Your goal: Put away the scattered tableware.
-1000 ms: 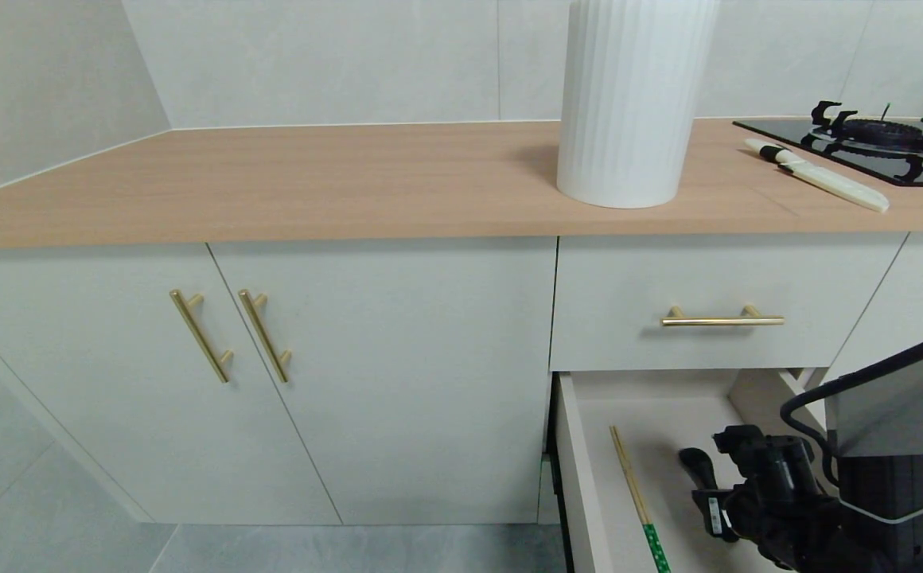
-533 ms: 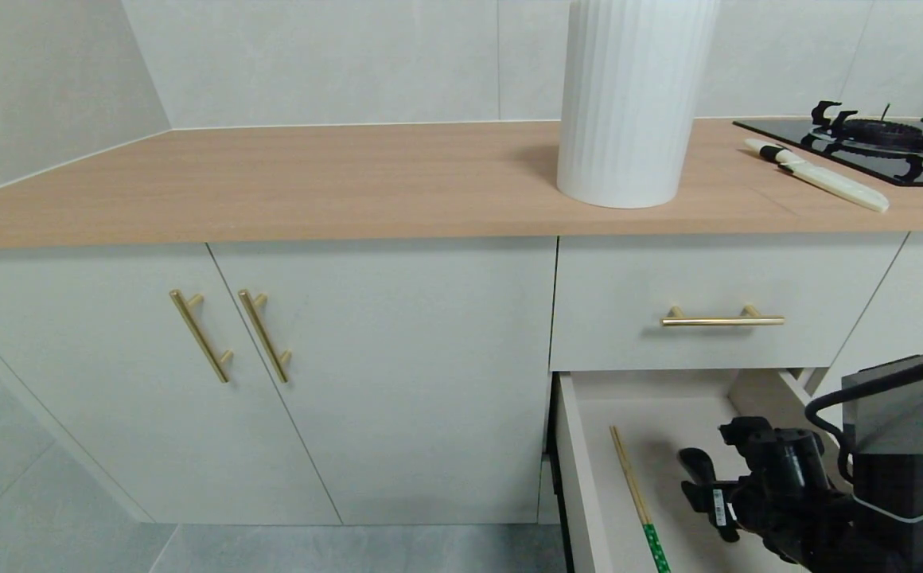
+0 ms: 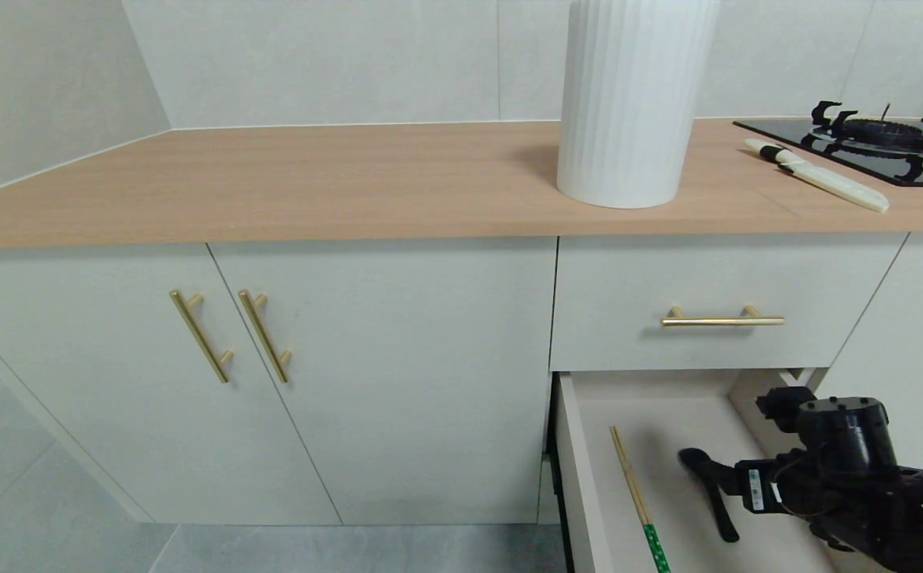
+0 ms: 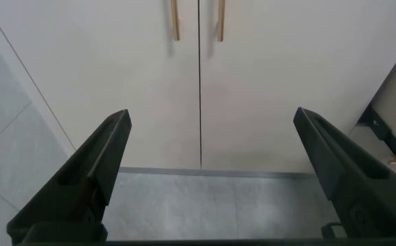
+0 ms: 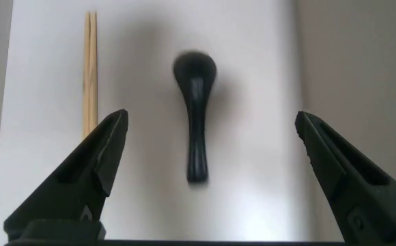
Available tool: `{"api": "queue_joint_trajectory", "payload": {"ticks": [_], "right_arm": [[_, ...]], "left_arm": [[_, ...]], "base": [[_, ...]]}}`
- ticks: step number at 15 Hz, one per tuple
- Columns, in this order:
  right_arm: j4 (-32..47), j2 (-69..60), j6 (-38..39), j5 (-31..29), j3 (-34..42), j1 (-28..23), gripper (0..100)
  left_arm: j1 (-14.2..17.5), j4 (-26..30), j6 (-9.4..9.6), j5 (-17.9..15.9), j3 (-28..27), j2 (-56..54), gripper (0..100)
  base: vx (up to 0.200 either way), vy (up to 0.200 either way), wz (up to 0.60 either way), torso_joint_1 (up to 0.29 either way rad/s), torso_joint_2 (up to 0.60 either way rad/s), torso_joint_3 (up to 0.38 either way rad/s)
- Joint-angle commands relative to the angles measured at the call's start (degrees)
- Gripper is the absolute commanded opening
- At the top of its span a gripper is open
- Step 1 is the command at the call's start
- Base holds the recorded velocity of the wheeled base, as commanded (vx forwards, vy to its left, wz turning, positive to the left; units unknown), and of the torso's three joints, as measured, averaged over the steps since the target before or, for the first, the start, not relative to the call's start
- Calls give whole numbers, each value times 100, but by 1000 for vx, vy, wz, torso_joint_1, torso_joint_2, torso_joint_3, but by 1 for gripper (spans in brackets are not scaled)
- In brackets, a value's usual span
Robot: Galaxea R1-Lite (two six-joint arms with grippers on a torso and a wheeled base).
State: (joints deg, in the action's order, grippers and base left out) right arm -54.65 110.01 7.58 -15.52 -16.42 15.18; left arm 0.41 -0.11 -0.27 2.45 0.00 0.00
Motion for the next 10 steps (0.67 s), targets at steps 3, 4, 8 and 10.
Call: {"api": "queue_joint_trajectory", "payload": {"ticks": [3, 4, 8, 10], "right_arm": [[2749, -2317, -2, 295, -713, 38, 100], [3611, -2678, 15, 321, -995, 143, 100], [5447, -3469, 191, 638, -1592, 539, 100], [5746, -3548, 182, 655, -1654, 600, 100]], "left_arm": [[2, 2, -8, 1, 0, 0, 100], [2, 2, -8, 1, 0, 0, 100], [2, -7, -17, 1, 0, 0, 100], [2, 2, -17, 1, 0, 0, 100]], "base": [[0, 0, 0, 0, 0, 0], [0, 0, 0, 0, 0, 0], [-100, 0, 0, -2, 0, 1], [-200, 0, 0, 7, 0, -2]]}}
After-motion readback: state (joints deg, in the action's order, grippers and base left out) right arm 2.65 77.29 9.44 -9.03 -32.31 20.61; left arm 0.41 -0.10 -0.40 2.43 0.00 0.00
